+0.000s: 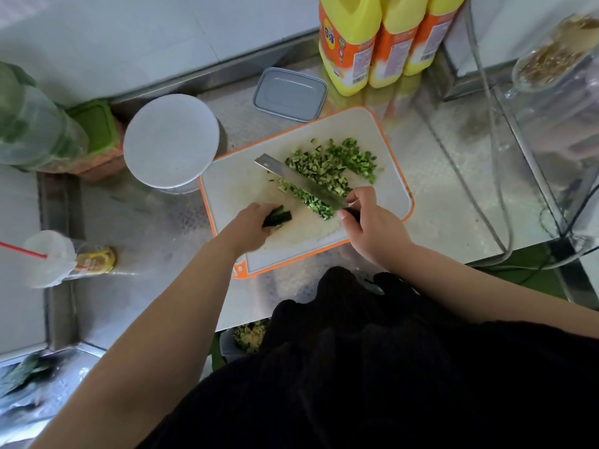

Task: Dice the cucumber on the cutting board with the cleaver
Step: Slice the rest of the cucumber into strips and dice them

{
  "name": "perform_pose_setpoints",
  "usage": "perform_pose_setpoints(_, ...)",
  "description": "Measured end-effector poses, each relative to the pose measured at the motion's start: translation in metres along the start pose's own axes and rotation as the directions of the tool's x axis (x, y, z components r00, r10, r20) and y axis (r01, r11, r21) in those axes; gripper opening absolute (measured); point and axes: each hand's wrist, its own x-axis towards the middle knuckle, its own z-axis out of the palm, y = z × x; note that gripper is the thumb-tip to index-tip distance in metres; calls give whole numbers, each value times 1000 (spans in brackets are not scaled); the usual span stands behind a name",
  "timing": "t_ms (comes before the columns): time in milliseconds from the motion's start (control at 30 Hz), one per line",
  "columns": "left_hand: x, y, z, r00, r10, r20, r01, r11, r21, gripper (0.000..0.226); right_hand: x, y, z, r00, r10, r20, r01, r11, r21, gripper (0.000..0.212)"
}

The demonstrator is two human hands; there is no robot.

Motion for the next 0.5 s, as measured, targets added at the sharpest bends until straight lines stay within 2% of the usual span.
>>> perform_pose_setpoints(133, -6, -2, 11, 981, -53, -189, 80, 987, 141, 54, 5, -6, 3, 978, 72, 198, -92, 992, 91, 18)
perform_pose_setpoints(267, -15, 0, 26, 963, -42, -266, 104, 969, 223, 51, 12, -20, 11, 925, 129, 357, -182, 976, 119, 26)
perform_pose_setpoints(367, -20, 0, 37, 933, -75, -353, 145, 974, 175, 36, 15, -27, 21, 909, 125, 398, -164, 984, 66, 28)
perform_pose_setpoints(500, -27, 4, 44, 882, -195, -429, 244, 968, 62, 32, 18, -32, 32, 909, 153, 388, -159, 987, -16, 26)
